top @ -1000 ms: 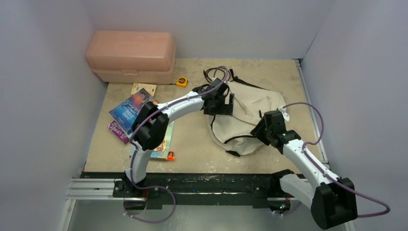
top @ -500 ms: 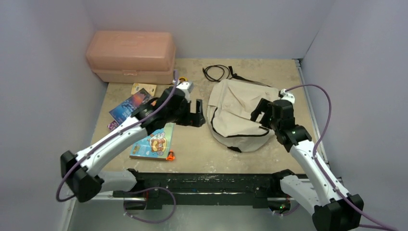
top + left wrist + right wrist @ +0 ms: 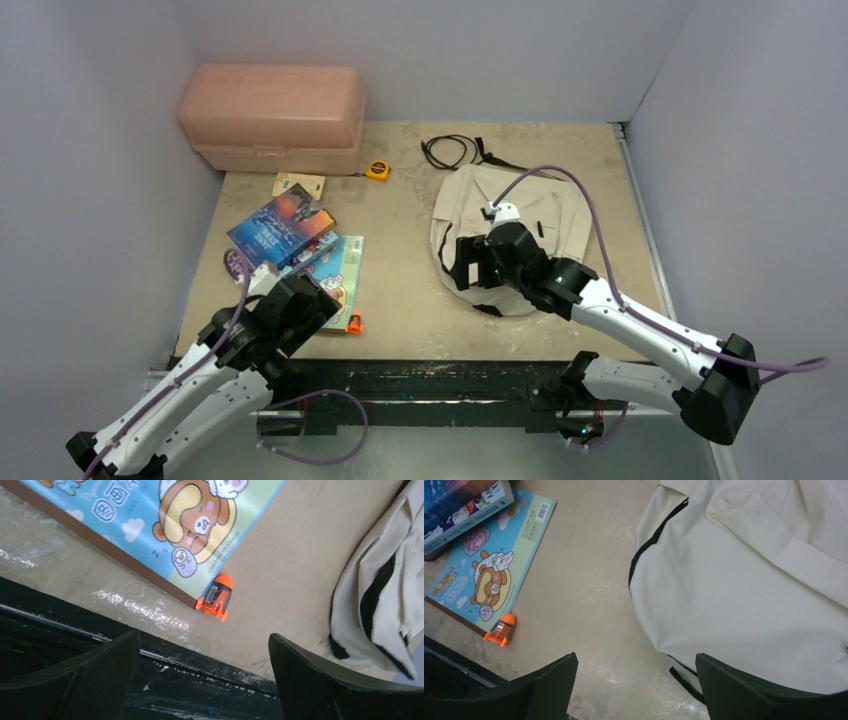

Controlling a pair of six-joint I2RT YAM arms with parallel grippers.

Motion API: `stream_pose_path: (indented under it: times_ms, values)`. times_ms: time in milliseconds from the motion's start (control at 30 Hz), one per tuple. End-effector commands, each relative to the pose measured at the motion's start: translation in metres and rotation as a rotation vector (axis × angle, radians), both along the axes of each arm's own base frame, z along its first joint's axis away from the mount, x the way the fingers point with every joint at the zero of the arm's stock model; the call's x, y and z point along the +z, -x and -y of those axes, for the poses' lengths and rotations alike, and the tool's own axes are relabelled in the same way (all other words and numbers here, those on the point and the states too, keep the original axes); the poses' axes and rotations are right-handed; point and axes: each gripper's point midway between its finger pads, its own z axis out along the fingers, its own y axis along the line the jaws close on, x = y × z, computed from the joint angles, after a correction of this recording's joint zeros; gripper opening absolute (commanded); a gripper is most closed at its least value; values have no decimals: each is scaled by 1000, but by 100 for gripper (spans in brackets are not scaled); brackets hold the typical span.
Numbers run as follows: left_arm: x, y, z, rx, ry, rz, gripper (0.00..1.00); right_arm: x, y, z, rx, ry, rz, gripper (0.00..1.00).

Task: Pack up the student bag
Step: Adjust the student bag at the center of the board, then pick up the book from the center of the board.

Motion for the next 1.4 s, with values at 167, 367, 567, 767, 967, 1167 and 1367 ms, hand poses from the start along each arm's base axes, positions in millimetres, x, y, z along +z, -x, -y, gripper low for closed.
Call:
stream_pose_path:
  times_ms: [167,367,567,767,967,1167,1367]
  values:
    - [-25,-24,-27,479,223,154,96,26,5,-45,26,-90,53,92]
    - [-63,-21,-32,606,168,64,84,27,9,-41,16,-83,61,91]
    - [-87,-24,-22,644,147,-15,74,23,11,-36,6,-74,62,91]
    - [-102,-36,-20,685,201,42,59,18,10,-39,15,-69,54,91]
    - [-94,-44,-31,716,191,118,24,15,8,-41,20,-59,57,91]
    - [-75,-45,-41,704,136,164,0,12,6,-45,43,-33,64,91]
    - [-45,-38,-50,680,93,168,0,22,16,-68,201,-20,139,90]
